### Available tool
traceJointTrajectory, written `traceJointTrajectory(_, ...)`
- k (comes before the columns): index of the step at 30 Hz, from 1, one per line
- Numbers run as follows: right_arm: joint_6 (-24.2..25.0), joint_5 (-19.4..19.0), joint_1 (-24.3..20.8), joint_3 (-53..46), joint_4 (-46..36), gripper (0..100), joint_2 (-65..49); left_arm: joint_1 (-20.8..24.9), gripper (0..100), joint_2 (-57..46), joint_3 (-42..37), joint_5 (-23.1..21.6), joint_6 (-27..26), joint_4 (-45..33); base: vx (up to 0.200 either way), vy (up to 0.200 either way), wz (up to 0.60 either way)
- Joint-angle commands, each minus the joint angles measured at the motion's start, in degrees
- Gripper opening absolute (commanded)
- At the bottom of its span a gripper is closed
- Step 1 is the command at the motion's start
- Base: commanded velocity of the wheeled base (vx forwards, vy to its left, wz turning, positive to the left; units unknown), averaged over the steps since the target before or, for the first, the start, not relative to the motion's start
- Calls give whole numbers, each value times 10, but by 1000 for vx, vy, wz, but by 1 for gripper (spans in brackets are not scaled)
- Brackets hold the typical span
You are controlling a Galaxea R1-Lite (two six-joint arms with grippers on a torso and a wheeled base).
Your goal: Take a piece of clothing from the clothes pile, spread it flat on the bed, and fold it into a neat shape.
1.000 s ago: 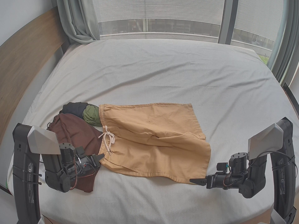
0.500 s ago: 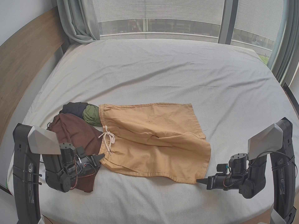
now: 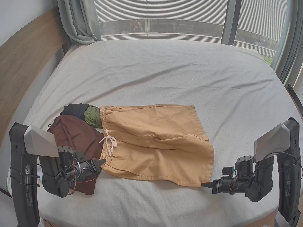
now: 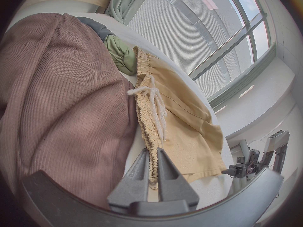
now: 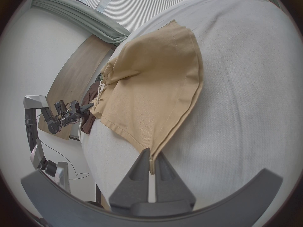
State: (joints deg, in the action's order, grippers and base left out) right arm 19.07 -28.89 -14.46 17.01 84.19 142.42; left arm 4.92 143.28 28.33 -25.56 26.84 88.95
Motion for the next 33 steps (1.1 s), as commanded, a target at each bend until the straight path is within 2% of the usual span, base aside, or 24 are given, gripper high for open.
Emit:
traceJointTrajectory(1, -1, 0, 10, -37, 2, 0, -29, 4, 0, -70, -79, -28, 8, 0, 0, 0, 0)
traceJointTrajectory(9, -20, 0, 16, -104, 44, 0, -21, -4, 0, -100, -157, -32, -16, 1, 0, 0, 0)
traceJointTrajectory(12, -34, 0, 15, -138, 42, 0, -27, -16, 0, -99, -182, -34, -57, 1, 0, 0, 0)
traceJointTrajectory(25, -39, 0, 29, -152, 42, 0, -21, -26, 0, -87, -209, -32, -77, 0, 0, 0, 0)
traceJointTrajectory(33, -57, 0, 36, -157, 42, 0, -19, -25, 0, -63, -209, -34, -116, 0, 0, 0, 0)
